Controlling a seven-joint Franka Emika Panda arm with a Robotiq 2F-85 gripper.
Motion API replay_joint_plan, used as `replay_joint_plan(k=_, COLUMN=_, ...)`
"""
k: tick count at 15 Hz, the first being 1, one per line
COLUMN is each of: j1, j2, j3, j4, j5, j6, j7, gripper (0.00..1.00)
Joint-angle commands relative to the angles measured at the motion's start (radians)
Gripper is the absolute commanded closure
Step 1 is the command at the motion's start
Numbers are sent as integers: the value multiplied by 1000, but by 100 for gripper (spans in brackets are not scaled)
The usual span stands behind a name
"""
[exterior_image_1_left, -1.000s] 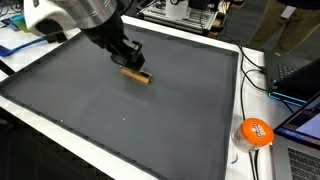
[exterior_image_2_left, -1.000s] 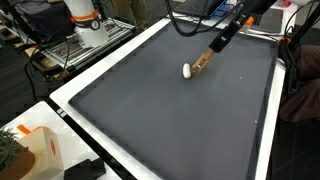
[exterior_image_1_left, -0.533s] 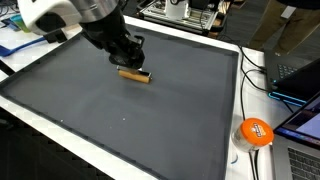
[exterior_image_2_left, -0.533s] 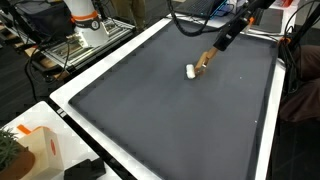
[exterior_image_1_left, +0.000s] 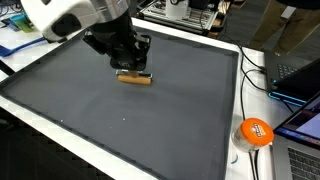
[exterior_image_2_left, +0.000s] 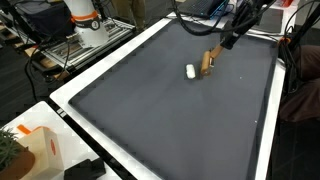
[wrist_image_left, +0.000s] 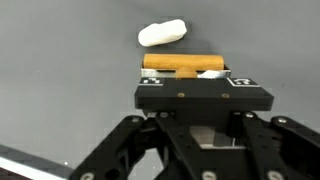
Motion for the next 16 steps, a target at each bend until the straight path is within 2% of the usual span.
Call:
replay_joint_plan(k=1, j1=16, j2=19, j3=3, j4=34, j5=-6, j6=20, j7=-29, gripper=78)
replay_joint_plan(k=16, j1=92, j2=30, j3=-30, j4=32, j5=-70, j6=-13, j7=-20, gripper=78)
